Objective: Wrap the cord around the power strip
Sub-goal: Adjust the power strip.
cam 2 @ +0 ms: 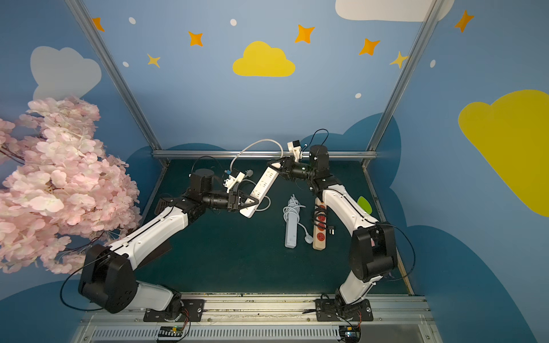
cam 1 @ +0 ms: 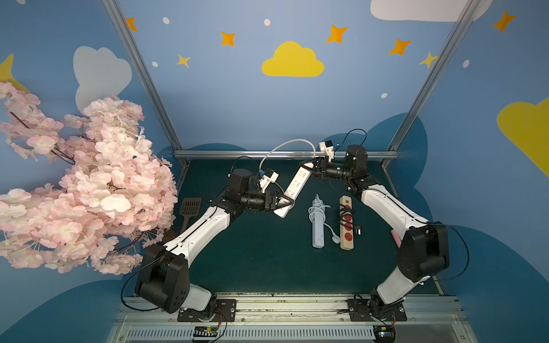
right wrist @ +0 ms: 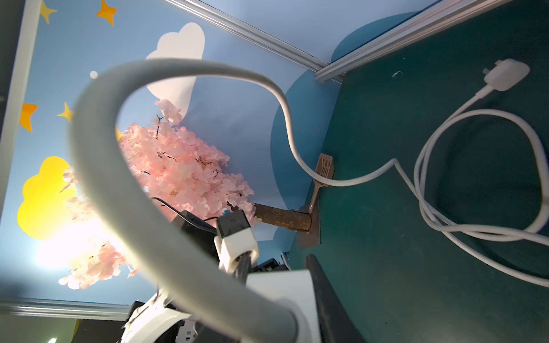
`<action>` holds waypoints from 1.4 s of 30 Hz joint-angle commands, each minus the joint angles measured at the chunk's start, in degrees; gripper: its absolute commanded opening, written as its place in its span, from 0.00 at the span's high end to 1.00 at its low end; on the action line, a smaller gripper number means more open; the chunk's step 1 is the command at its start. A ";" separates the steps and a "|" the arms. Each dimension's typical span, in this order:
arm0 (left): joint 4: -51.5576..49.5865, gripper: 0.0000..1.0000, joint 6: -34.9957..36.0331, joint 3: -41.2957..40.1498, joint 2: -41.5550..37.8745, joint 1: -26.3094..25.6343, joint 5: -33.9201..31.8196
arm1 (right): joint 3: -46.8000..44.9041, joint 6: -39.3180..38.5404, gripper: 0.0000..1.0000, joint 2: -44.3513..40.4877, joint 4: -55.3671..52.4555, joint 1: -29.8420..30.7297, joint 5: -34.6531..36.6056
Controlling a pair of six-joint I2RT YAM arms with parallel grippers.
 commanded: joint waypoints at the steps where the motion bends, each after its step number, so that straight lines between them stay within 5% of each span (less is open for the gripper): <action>1: 9.80 0.32 -5.14 -1.12 0.46 -0.04 4.51 | 0.36 6.74 0.87 -1.69 11.70 -0.89 -2.28; 10: 18.05 0.74 -12.39 -0.34 2.86 1.89 5.19 | -0.01 7.33 0.84 -1.39 13.59 -0.97 -2.61; 11: 17.70 0.67 -12.62 0.24 3.04 2.16 5.01 | -0.31 7.32 0.84 -1.39 13.76 -0.96 -2.61; 12: 16.81 0.49 -12.44 0.79 3.29 2.35 4.84 | -0.35 7.41 0.85 -1.39 14.02 -0.92 -2.68; 14: 14.01 0.40 -10.61 1.94 3.30 2.37 4.29 | -0.18 7.76 0.85 -1.37 14.73 -0.91 -3.06; 20: 14.03 0.64 -10.71 3.60 3.66 1.95 5.28 | 0.47 7.87 0.83 -0.81 14.70 -0.96 -2.90; 21: 13.96 0.62 -10.66 3.69 3.53 1.84 5.11 | 0.60 7.91 0.82 -0.63 14.66 -0.96 -2.90; 23: 13.82 0.40 -10.41 3.69 3.35 1.41 4.66 | 0.54 8.40 0.82 -0.26 15.31 -1.04 -2.61; 25: 13.17 0.36 -9.33 3.93 3.61 0.41 5.01 | 0.69 9.69 0.82 0.21 16.90 -0.96 -2.46; 27: 12.90 0.40 -8.85 4.08 4.31 -0.51 5.30 | 0.77 11.26 0.82 0.77 18.98 -0.96 -2.47; 30: 13.31 0.61 -9.23 4.31 5.14 -0.84 4.85 | 1.07 11.93 0.81 1.24 19.69 -0.96 -2.51; 32: 13.40 0.80 -9.24 4.80 4.83 -0.54 3.91 | 0.53 11.50 0.73 1.12 19.43 -1.06 -2.60; 35: 11.19 0.95 -8.04 7.16 3.65 0.86 2.52 | -1.49 7.57 0.46 0.01 17.00 -2.13 -2.49; 42: -7.68 0.97 3.73 20.46 1.73 -0.47 -1.35 | -7.99 -14.86 0.22 -1.32 6.39 -3.88 5.72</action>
